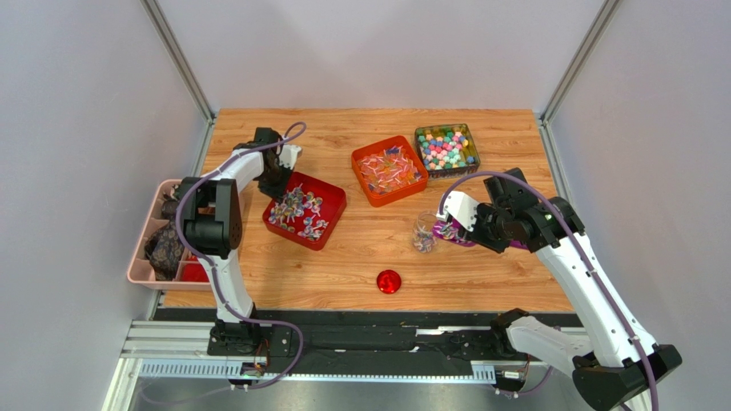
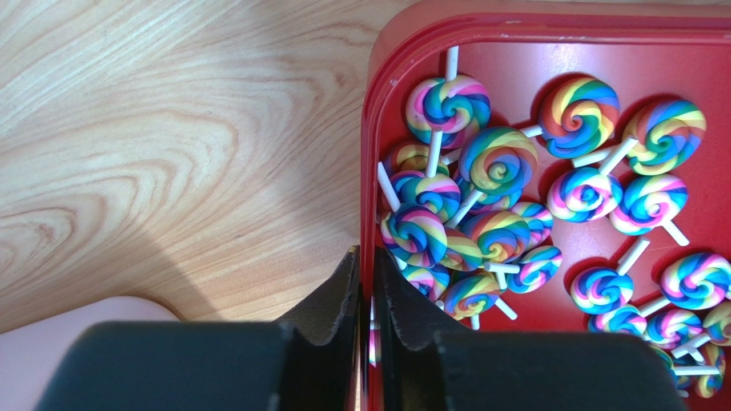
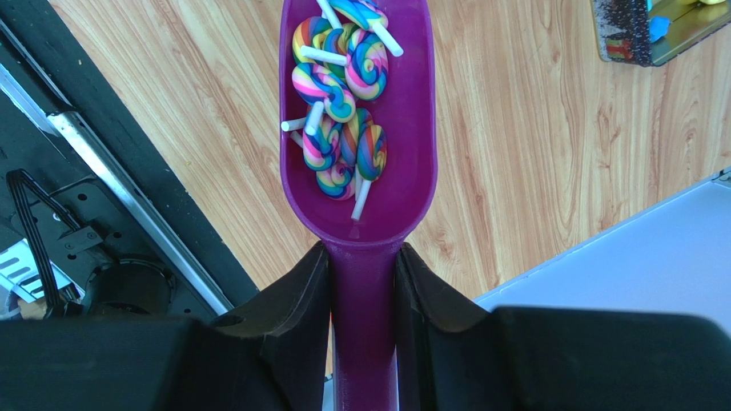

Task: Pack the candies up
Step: Place the storage box at the center of the board.

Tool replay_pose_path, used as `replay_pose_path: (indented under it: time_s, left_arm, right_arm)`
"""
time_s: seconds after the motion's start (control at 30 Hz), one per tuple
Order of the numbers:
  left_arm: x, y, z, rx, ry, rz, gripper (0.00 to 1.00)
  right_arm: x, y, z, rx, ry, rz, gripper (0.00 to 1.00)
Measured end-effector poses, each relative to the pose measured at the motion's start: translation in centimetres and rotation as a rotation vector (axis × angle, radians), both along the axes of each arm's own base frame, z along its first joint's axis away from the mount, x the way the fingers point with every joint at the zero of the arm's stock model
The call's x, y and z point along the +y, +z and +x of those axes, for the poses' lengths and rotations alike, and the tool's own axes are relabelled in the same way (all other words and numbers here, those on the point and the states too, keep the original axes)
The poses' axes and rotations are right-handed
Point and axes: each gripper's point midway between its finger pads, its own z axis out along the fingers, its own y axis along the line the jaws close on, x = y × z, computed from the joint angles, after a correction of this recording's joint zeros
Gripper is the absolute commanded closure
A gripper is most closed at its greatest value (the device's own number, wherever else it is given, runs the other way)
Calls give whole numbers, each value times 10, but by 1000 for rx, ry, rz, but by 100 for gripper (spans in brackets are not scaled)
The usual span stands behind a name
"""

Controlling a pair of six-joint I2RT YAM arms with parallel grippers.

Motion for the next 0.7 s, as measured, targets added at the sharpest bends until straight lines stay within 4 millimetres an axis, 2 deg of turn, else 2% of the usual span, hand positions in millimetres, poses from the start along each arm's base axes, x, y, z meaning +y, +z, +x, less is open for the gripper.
replay_pose_path:
  time_s: [0.3, 0.57, 0.7]
  left_arm:
    - [-4, 5, 1, -11, -5, -24, 76]
    - [-6, 8, 1, -17, -6, -41, 74]
    - [-7, 10, 1, -21, -6, -47, 68]
  right_arm:
    - [-2, -10, 9, 45, 9, -57, 100]
    - [-2, -8, 18, 48, 8, -78, 100]
    - [-2, -4, 23, 46, 13, -91, 100]
